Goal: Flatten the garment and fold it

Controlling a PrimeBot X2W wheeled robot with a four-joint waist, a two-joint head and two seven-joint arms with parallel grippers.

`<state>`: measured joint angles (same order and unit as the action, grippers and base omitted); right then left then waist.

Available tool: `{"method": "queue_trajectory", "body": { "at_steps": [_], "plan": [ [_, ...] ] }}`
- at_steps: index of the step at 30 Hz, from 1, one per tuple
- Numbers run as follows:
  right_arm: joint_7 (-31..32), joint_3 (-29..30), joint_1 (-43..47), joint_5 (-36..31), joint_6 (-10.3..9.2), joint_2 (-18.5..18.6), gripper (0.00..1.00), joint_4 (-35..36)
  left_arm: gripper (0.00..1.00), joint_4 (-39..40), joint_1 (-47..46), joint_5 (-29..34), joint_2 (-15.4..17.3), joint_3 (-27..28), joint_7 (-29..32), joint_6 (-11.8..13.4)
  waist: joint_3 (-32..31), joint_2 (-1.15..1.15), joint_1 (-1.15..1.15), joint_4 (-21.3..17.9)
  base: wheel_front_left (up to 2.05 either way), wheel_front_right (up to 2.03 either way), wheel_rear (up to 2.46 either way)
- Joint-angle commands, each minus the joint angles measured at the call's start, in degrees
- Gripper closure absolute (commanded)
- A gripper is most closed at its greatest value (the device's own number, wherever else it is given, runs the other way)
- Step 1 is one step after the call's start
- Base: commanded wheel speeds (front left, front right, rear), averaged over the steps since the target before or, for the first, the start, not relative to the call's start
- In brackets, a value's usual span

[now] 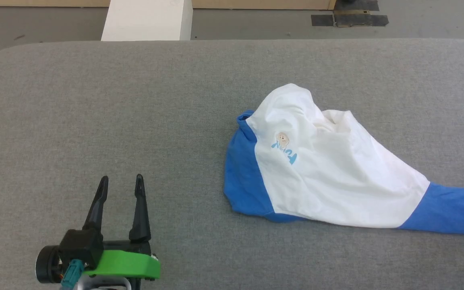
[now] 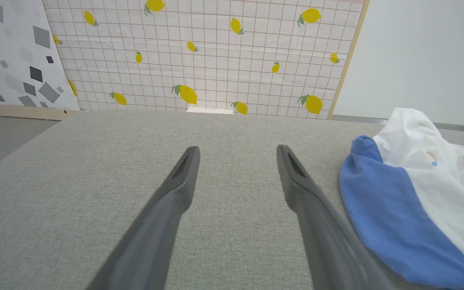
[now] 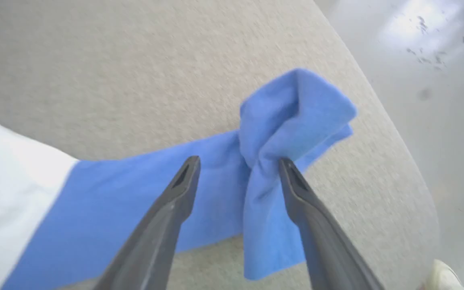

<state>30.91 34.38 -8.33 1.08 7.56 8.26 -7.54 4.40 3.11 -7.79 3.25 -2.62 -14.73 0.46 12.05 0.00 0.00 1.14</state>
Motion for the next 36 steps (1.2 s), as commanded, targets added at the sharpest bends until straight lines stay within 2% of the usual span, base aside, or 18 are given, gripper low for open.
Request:
{"method": "queue_trajectory", "body": {
  "at_steps": [1, 7, 11, 17, 20, 26, 27, 32, 36],
  "plan": [
    [-0.3, -2.5, -2.1, 1.8, -0.08, 0.3, 0.0, 2.0, 0.0, -0.1, 0.0, 0.7, -0.3, 0.1, -0.3, -0.4, -0.1, 0.0, 0.0, 0.0, 0.0, 0.0, 0.0],
    [4.8, -14.0, -4.9, 8.3, -0.08, 2.6, 0.0, 10.3, 0.0, -0.1, -0.3, 0.3, -0.3, -0.2, -0.3, -0.6, 0.7, 0.0, 0.0, 0.8, 0.0, 0.0, 0.0],
    [9.7, -20.4, -5.7, 11.0, -0.08, 3.8, 0.0, 11.7, 0.0, -0.3, -0.9, -0.1, -0.3, -0.8, -0.3, -0.6, 2.1, 0.0, 0.0, 2.0, 0.0, 0.0, 0.0],
    [18.8, -29.3, -5.9, 12.9, -0.08, 7.8, 0.0, 9.6, 0.0, -0.5, -2.1, -0.6, -0.3, -0.9, -0.3, -0.9, 4.9, 0.0, 0.0, 4.3, 0.0, 0.0, 0.0],
    [20.1, -32.6, -7.2, 12.8, -0.08, 11.2, 0.0, 7.4, 0.0, -0.6, -3.0, -0.5, -0.3, -1.1, -0.3, -1.2, 6.5, 0.0, 0.0, 5.5, 0.0, 0.0, 0.0],
    [19.1, -37.7, -9.3, 13.6, -0.08, 14.6, 0.0, 0.9, 0.0, -1.2, -4.7, -0.6, -0.3, -1.6, -0.3, -1.6, 8.2, 0.0, 0.0, 7.0, 0.0, 0.0, 0.0],
    [18.8, -38.3, -9.5, 13.9, -0.08, 14.9, 1.0, 0.2, 0.0, -1.3, -4.8, -0.6, -0.3, -1.6, -0.3, -1.6, 8.2, 0.0, 0.0, 7.1, 0.0, 0.0, 0.0],
    [12.7, -38.5, -13.1, 15.3, -0.08, 15.7, 1.0, 0.3, 0.0, -2.0, -4.5, -0.8, -0.4, -1.5, -0.3, -1.4, 7.1, 0.0, 0.0, 6.9, 0.0, 0.0, 0.0],
    [6.3, -34.4, -18.1, 14.2, -0.08, 16.4, 1.0, 1.3, 0.0, -2.3, -4.5, -0.9, -0.4, -1.6, -0.3, -1.4, 6.4, 0.0, 0.0, 6.7, 0.0, 0.0, 0.0]
  ]
}}
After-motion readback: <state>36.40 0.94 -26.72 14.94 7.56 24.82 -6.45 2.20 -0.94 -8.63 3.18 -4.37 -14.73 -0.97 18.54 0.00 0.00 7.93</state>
